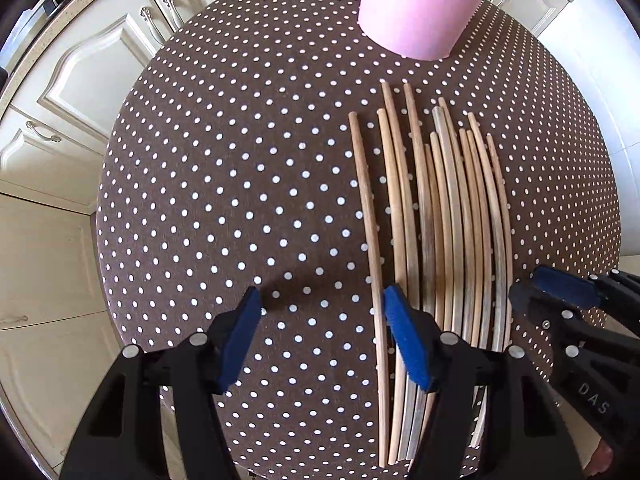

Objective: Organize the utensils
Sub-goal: 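Grasp one wooden chopstick with the left gripper while the right gripper grasps another, then lift the chopsticks upright with both grippers and carry them over the pink cup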

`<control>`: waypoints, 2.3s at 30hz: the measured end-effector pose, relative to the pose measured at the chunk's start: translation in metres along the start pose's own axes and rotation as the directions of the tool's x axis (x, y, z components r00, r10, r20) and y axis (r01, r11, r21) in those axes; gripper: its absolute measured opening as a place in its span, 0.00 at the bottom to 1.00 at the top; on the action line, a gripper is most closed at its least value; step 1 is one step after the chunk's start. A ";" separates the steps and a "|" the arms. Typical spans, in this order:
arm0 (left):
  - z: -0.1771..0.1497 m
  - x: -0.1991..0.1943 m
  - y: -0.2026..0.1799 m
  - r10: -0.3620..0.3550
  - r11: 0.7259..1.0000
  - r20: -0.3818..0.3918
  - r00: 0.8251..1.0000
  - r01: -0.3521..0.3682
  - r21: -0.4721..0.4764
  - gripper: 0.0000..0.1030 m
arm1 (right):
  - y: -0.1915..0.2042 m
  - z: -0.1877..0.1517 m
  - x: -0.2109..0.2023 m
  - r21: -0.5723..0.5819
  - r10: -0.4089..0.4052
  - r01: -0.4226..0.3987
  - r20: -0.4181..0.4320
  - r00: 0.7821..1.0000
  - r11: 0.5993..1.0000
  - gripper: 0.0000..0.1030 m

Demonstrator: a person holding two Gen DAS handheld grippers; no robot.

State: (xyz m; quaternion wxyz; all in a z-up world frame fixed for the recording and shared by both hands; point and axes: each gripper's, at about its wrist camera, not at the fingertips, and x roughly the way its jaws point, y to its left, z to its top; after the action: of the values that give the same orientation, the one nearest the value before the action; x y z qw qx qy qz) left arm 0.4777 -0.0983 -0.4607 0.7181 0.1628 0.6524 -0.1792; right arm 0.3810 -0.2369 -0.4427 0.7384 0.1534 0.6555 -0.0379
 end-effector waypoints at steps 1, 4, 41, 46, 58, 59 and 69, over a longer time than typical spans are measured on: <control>0.002 0.001 -0.001 0.005 1.000 -0.005 1.000 -0.005 0.001 0.62 | -0.001 0.000 -0.003 0.000 0.000 0.000 0.000 1.000 1.000 0.28; 0.009 0.002 -0.007 0.017 1.000 -0.013 1.000 -0.017 -0.002 0.61 | 0.000 0.008 0.004 -0.011 -0.021 0.021 -0.009 1.000 1.000 0.28; -0.030 -0.082 0.005 -0.133 0.955 0.281 0.950 0.198 -0.219 0.05 | -0.020 0.080 -0.001 -0.139 0.207 -0.198 0.055 0.977 0.970 0.06; -0.028 -0.130 -0.015 -0.144 0.953 0.417 0.898 0.239 -0.185 0.05 | -0.028 0.086 -0.050 -0.193 0.265 -0.229 0.187 0.946 0.954 0.06; 0.061 -0.218 -0.032 -0.139 0.959 0.713 0.687 0.273 -0.076 0.05 | -0.022 0.124 -0.150 -0.248 0.328 -0.224 0.554 0.765 0.942 0.06; 0.072 -0.220 -0.033 -0.132 0.962 0.729 0.672 0.265 -0.071 0.05 | -0.022 0.136 -0.153 -0.244 0.320 -0.214 0.590 0.741 0.946 0.06; 0.155 -0.214 -0.026 -0.095 0.970 0.799 0.593 0.235 -0.059 0.05 | -0.018 0.207 -0.148 -0.187 0.262 -0.184 0.727 0.634 0.965 0.06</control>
State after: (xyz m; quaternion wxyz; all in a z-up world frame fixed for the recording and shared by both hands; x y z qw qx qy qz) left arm 0.5839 -0.1844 -0.2330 0.9226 -0.0518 0.2924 -0.2463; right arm 0.5538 -0.3331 -0.2813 0.9469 0.1690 0.2723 0.0252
